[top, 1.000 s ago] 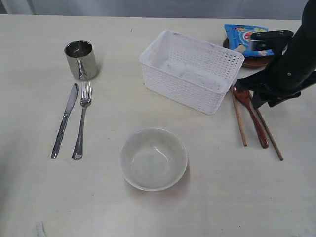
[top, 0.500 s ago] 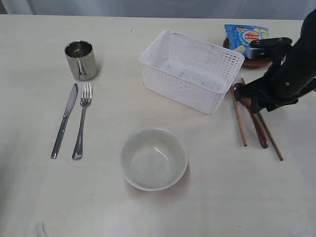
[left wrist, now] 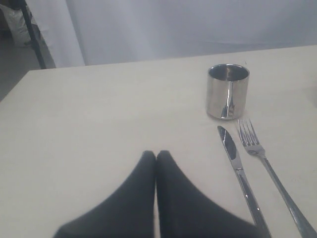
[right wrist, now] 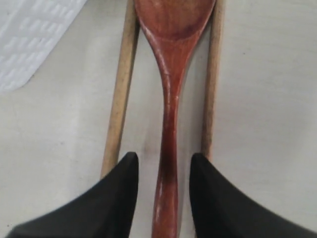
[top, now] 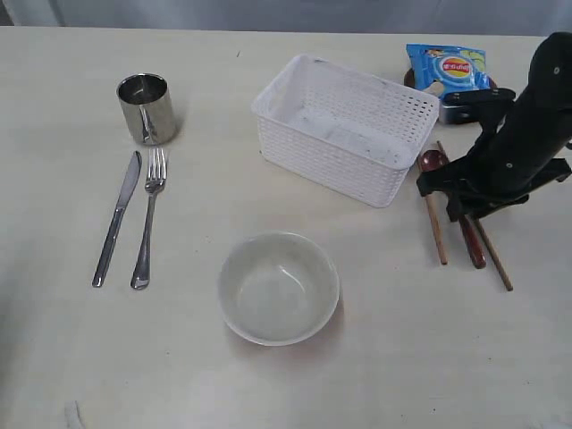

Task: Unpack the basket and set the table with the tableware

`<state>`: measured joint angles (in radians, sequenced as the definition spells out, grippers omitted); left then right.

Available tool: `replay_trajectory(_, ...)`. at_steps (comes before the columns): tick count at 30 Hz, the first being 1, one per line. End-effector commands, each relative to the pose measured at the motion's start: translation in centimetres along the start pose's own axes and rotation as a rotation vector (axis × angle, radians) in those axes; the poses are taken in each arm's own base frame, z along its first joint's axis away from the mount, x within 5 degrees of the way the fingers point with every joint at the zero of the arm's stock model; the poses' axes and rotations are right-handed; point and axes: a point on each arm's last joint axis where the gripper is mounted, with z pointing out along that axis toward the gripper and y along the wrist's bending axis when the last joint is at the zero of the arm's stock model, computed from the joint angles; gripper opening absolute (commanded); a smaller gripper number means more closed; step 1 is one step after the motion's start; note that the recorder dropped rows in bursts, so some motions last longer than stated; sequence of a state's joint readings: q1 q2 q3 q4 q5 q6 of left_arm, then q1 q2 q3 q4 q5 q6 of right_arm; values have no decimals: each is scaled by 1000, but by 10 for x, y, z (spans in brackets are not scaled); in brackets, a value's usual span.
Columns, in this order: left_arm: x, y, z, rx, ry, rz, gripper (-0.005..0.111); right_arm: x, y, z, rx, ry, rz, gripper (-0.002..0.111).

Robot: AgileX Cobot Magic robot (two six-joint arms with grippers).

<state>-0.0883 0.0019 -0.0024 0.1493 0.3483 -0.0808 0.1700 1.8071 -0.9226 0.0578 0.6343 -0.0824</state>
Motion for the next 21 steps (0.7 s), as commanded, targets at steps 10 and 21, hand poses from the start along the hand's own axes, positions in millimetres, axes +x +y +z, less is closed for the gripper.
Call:
replay_trajectory(10, 1, 0, 0, 4, -1, 3, 0, 3, 3, 23, -26, 61, -51, 34)
replay_trajectory(21, 1, 0, 0, 4, -1, 3, 0, -1, 3, 13, -19, 65, -69, -1)
